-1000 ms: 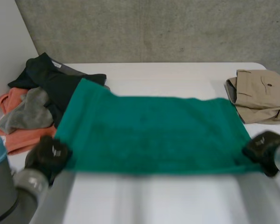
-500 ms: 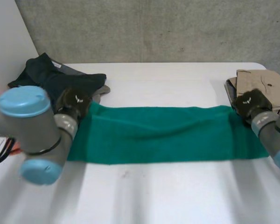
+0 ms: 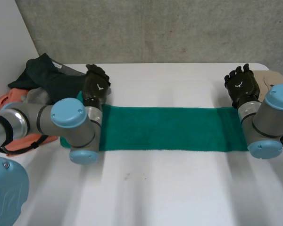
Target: Fold the laundry.
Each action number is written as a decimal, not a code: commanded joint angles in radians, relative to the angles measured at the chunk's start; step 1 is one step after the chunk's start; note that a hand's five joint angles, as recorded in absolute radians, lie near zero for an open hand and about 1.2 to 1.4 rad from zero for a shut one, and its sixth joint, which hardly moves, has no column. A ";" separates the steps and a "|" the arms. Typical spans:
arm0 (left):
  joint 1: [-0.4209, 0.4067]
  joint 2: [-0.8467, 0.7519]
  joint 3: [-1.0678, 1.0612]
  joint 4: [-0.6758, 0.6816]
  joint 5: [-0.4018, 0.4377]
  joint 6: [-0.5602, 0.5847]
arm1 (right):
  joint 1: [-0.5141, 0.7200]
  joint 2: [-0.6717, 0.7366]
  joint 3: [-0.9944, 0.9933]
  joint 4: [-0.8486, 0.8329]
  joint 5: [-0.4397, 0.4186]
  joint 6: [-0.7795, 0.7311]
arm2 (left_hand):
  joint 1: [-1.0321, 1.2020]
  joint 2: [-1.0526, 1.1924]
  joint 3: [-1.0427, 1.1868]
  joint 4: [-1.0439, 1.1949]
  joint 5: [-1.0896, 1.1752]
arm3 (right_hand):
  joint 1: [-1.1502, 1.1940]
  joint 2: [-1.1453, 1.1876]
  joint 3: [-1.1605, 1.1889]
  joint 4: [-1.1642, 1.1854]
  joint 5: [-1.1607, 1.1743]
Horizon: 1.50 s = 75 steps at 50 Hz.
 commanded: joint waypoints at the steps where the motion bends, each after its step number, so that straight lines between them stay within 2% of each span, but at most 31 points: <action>1: -0.046 0.131 -0.150 -0.002 0.003 -0.016 | -0.014 -0.216 0.170 0.091 -0.003 0.178 | -0.015 -0.031 -0.035 -0.027 -0.043 | -0.052 -0.040 -0.043 -0.049 -0.046; 3: -0.047 0.172 -0.196 -0.002 0.003 -0.021 | -0.028 -0.259 0.200 0.153 -0.020 0.212 | -0.015 -0.031 -0.035 -0.027 -0.043 | -0.052 -0.040 -0.043 -0.049 -0.046; 7: -0.047 0.275 -0.318 0.000 0.007 -0.042 | -0.103 -0.361 0.283 0.387 -0.134 0.287 | -0.012 -0.028 -0.032 -0.024 -0.040 | 0.011 0.023 0.020 0.014 0.016; 11: -0.047 0.385 -0.450 0.000 0.009 -0.135 | -0.182 -0.388 0.352 0.512 -0.234 0.313 | -0.012 -0.028 -0.032 -0.024 -0.040 | 0.085 0.097 0.093 0.087 0.090; 13: -0.049 0.418 -0.492 0.000 0.012 -0.210 | -0.212 -0.388 0.380 0.512 -0.276 0.317 | -0.010 -0.026 -0.029 -0.021 -0.037 | 0.181 0.193 0.190 0.184 0.187; 18: -0.053 0.439 -0.524 -0.008 0.014 -0.315 | -0.235 -0.379 0.398 0.478 -0.296 0.315 | -0.007 -0.023 -0.026 -0.018 -0.034 | 0.249 0.261 0.258 0.252 0.255; 23: -0.059 0.436 -0.527 -0.008 0.014 -0.337 | -0.238 -0.327 0.395 0.415 -0.293 0.310 | -0.004 -0.020 -0.023 -0.016 -0.031 | 0.299 0.311 0.308 0.302 0.305; 31: -0.059 0.438 -0.530 -0.008 0.014 -0.341 | -0.243 -0.263 0.380 0.343 -0.273 0.301 | -0.004 -0.020 -0.023 -0.016 -0.031 | 0.528 0.540 0.537 0.531 0.533; 32: -0.059 0.438 -0.532 -0.008 0.014 -0.341 | -0.243 -0.255 0.378 0.342 -0.273 0.300 | -0.004 -0.020 -0.023 -0.016 -0.031 | 0.572 0.584 0.581 0.574 0.577; 33: -0.061 0.438 -0.532 -0.008 0.014 -0.341 | -0.245 -0.252 0.377 0.342 -0.273 0.298 | -0.004 -0.020 -0.023 -0.016 -0.031 | 0.715 0.727 0.723 0.717 0.720; 35: -0.061 0.441 -0.532 -0.010 0.014 -0.341 | -0.251 -0.250 0.374 0.342 -0.264 0.300 | -0.004 -0.020 -0.023 -0.016 -0.031 | 1.168 1.180 1.177 1.171 1.174; 40: -0.062 0.458 -0.546 -0.008 0.014 -0.341 | -0.318 -0.272 0.397 0.328 -0.204 0.298 | -0.007 -0.023 -0.026 -0.018 -0.034 | 1.170 1.182 1.179 1.173 1.176; 45: -0.061 0.484 -0.561 -0.008 0.014 -0.343 | -0.401 -0.335 0.423 0.328 -0.210 0.283 | -0.007 -0.023 -0.026 -0.018 -0.034 | 1.170 1.182 1.179 1.173 1.176; 48: -0.059 0.493 -0.569 -0.008 0.014 -0.343 | -0.468 -0.344 0.434 0.340 -0.277 0.251 | -0.007 -0.023 -0.026 -0.018 -0.034 | 1.170 1.182 1.179 1.173 1.176; 53: -0.061 0.499 -0.575 -0.008 0.014 -0.344 | -0.493 -0.347 0.460 0.372 -0.397 0.183 | -0.007 -0.023 -0.026 -0.018 -0.034 | 1.148 1.160 1.157 1.150 1.153; 55: -0.061 0.499 -0.576 -0.008 0.012 -0.344 | -0.493 -0.347 0.472 0.388 -0.451 0.178 | -0.009 -0.026 -0.029 -0.021 -0.037 | 0.654 0.666 0.662 0.656 0.659; 56: -0.059 0.499 -0.579 -0.008 0.014 -0.344 | -0.493 -0.347 0.475 0.389 -0.463 0.178 | -0.007 -0.023 -0.026 -0.018 -0.034 | 0.483 0.495 0.492 0.486 0.488; 57: -0.059 0.499 -0.579 -0.008 0.014 -0.344 | -0.493 -0.347 0.477 0.392 -0.474 0.178 | -0.007 -0.023 -0.026 -0.018 -0.034 | 0.412 0.423 0.420 0.414 0.417; 62: -0.059 0.501 -0.587 -0.008 0.012 -0.344 | -0.493 -0.345 0.484 0.395 -0.526 0.174 | -0.007 -0.023 -0.026 -0.018 -0.034 | 0.423 0.434 0.431 0.425 0.428; 75: -0.061 0.499 -0.589 -0.008 0.014 -0.346 | -0.485 -0.290 0.461 0.366 -0.534 0.149 | -0.007 -0.023 -0.026 -0.018 -0.034 | 0.443 0.455 0.452 0.446 0.448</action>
